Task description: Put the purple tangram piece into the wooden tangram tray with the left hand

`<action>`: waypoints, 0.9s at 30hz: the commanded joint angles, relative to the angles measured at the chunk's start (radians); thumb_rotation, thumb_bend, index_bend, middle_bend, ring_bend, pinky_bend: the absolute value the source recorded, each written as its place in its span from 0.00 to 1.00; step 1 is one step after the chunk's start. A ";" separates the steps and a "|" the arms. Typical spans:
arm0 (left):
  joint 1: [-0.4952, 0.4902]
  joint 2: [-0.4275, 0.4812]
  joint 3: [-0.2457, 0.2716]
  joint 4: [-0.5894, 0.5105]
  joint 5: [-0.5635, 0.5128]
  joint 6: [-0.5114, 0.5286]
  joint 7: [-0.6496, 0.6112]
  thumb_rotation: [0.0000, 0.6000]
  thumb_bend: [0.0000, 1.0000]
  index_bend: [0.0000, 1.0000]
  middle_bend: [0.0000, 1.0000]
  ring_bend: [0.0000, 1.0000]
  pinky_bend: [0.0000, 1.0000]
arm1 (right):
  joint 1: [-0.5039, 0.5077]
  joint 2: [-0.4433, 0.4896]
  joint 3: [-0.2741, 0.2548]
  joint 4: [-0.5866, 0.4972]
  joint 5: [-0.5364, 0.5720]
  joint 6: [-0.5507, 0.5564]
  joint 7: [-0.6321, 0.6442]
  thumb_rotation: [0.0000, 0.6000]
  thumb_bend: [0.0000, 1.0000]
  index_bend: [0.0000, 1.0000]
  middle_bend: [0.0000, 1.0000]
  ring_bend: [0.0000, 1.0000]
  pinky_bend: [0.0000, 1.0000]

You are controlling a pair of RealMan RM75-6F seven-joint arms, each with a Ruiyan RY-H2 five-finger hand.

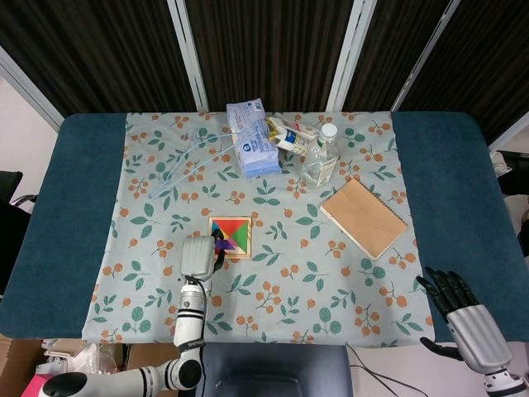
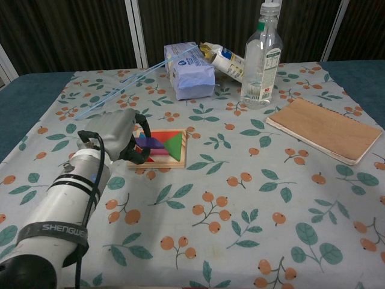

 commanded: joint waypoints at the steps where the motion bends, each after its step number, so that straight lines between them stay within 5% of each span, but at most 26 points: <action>1: -0.022 -0.035 -0.012 0.047 -0.002 0.011 0.010 1.00 0.39 0.59 1.00 1.00 1.00 | 0.002 0.003 0.000 0.001 -0.002 0.001 0.007 1.00 0.16 0.00 0.00 0.00 0.00; 27: -0.045 -0.128 -0.027 0.144 0.001 0.010 -0.008 1.00 0.39 0.57 1.00 1.00 1.00 | 0.006 0.012 -0.002 0.004 0.002 0.000 0.031 1.00 0.16 0.00 0.00 0.00 0.00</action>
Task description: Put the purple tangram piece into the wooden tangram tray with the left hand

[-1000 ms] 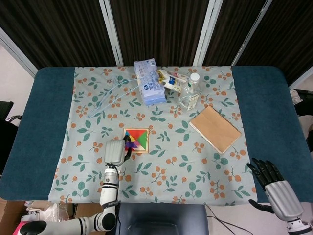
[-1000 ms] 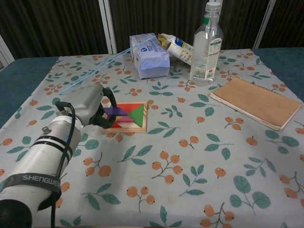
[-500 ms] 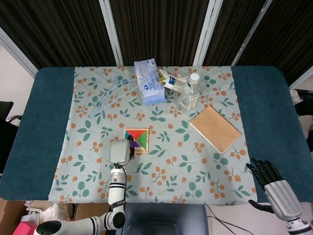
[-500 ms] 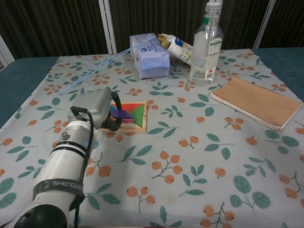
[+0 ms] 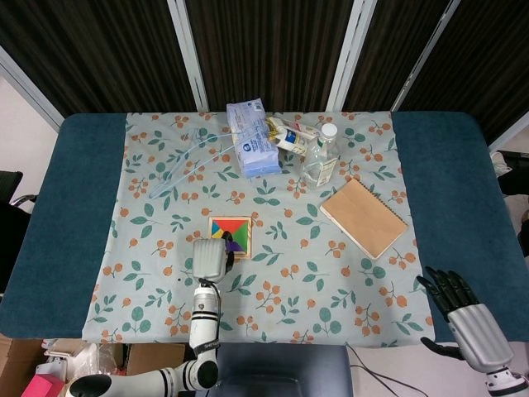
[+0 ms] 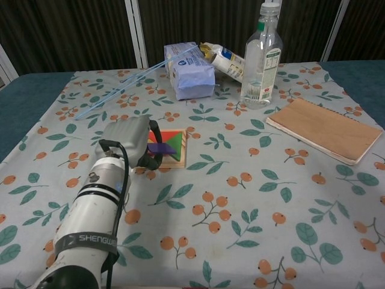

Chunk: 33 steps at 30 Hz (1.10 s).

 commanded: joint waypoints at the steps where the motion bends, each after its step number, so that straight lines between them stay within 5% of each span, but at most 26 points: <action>1: 0.000 -0.001 0.003 -0.003 -0.002 -0.002 0.003 1.00 0.39 0.57 1.00 1.00 1.00 | -0.001 0.001 0.000 0.001 0.000 0.002 0.003 1.00 0.16 0.00 0.00 0.00 0.00; 12: -0.011 -0.001 0.018 0.000 -0.024 -0.007 0.005 1.00 0.39 0.51 1.00 1.00 1.00 | -0.003 0.002 -0.001 0.005 -0.003 0.010 0.011 1.00 0.16 0.00 0.00 0.00 0.00; 22: -0.013 -0.001 0.016 -0.002 -0.054 -0.021 0.024 1.00 0.39 0.35 1.00 1.00 1.00 | -0.005 0.004 0.000 0.009 -0.004 0.018 0.018 1.00 0.16 0.00 0.00 0.00 0.00; 33: 0.001 0.013 0.023 -0.030 -0.038 -0.016 0.027 1.00 0.39 0.35 1.00 1.00 1.00 | -0.008 0.003 -0.001 0.013 -0.008 0.025 0.021 1.00 0.16 0.00 0.00 0.00 0.00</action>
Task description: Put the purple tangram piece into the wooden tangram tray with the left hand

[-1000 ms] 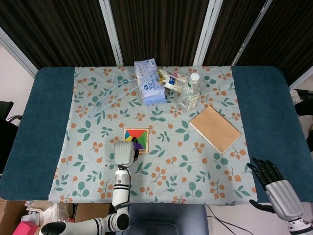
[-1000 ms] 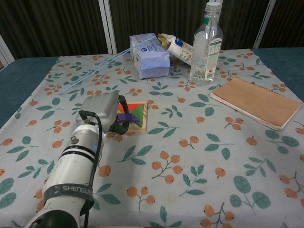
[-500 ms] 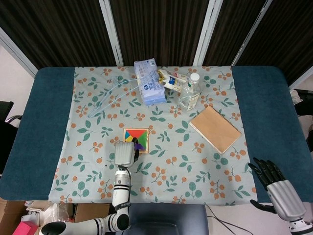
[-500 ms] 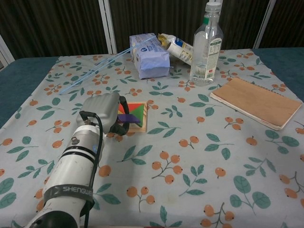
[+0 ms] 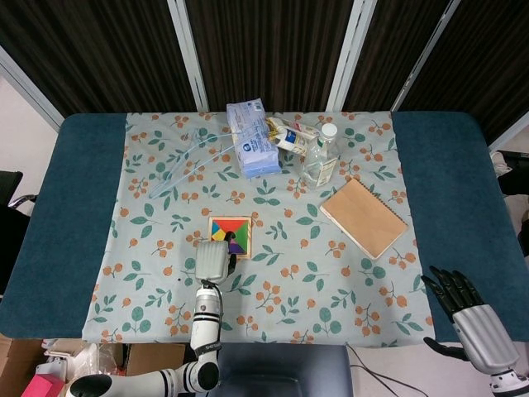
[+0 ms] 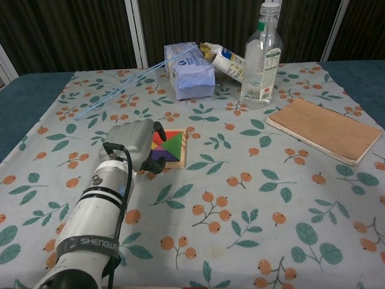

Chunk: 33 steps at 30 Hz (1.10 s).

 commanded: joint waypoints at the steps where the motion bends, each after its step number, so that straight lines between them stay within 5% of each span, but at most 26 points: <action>1: 0.008 0.009 0.005 -0.014 0.002 0.002 0.009 1.00 0.39 0.35 1.00 1.00 1.00 | -0.001 0.000 0.000 0.001 -0.001 0.002 0.001 1.00 0.16 0.00 0.00 0.00 0.00; 26: 0.039 0.046 0.021 -0.061 0.001 -0.021 0.013 1.00 0.39 0.40 1.00 1.00 1.00 | -0.002 -0.004 0.001 -0.002 0.002 -0.002 -0.011 1.00 0.16 0.00 0.00 0.00 0.00; 33: 0.044 0.056 0.025 -0.081 0.007 -0.020 0.010 1.00 0.39 0.25 1.00 1.00 1.00 | -0.004 -0.003 0.001 0.001 0.001 0.003 -0.006 1.00 0.16 0.00 0.00 0.00 0.00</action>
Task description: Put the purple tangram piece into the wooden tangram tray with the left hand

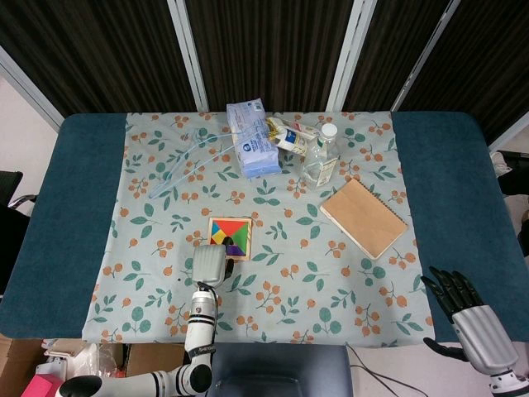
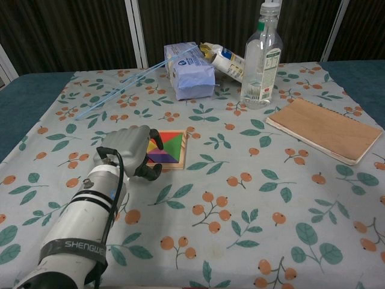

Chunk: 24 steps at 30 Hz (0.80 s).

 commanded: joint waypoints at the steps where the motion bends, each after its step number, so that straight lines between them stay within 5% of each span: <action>1: 0.004 0.009 0.002 -0.012 0.001 0.000 0.002 1.00 0.39 0.22 1.00 1.00 1.00 | -0.001 0.000 0.000 0.001 0.001 0.000 0.001 1.00 0.16 0.00 0.00 0.00 0.00; 7: 0.024 0.058 0.026 -0.093 0.037 0.009 -0.027 1.00 0.39 0.16 1.00 1.00 1.00 | -0.002 -0.003 -0.001 0.003 -0.005 0.001 -0.009 1.00 0.16 0.00 0.00 0.00 0.00; 12: 0.097 0.249 0.152 -0.312 0.193 0.062 -0.104 1.00 0.38 0.15 0.93 0.99 1.00 | -0.004 -0.004 0.000 0.003 -0.002 0.002 -0.017 1.00 0.16 0.00 0.00 0.00 0.00; 14: 0.146 0.378 0.226 -0.420 0.262 0.084 -0.157 1.00 0.38 0.14 0.76 0.82 0.87 | -0.005 -0.005 0.000 0.002 -0.001 0.002 -0.020 1.00 0.16 0.00 0.00 0.00 0.00; 17: 0.216 0.548 0.320 -0.509 0.359 0.133 -0.273 1.00 0.38 0.11 0.45 0.42 0.50 | -0.007 -0.008 0.000 0.000 0.000 0.003 -0.029 1.00 0.16 0.00 0.00 0.00 0.00; 19: 0.278 0.661 0.390 -0.531 0.429 0.185 -0.412 1.00 0.38 0.09 0.30 0.24 0.31 | -0.009 -0.013 0.002 -0.002 0.002 0.002 -0.041 1.00 0.16 0.00 0.00 0.00 0.00; 24: 0.396 0.829 0.564 -0.423 0.563 0.249 -0.769 1.00 0.38 0.07 0.10 0.04 0.14 | -0.006 -0.033 0.009 -0.018 0.020 -0.026 -0.094 1.00 0.16 0.00 0.00 0.00 0.00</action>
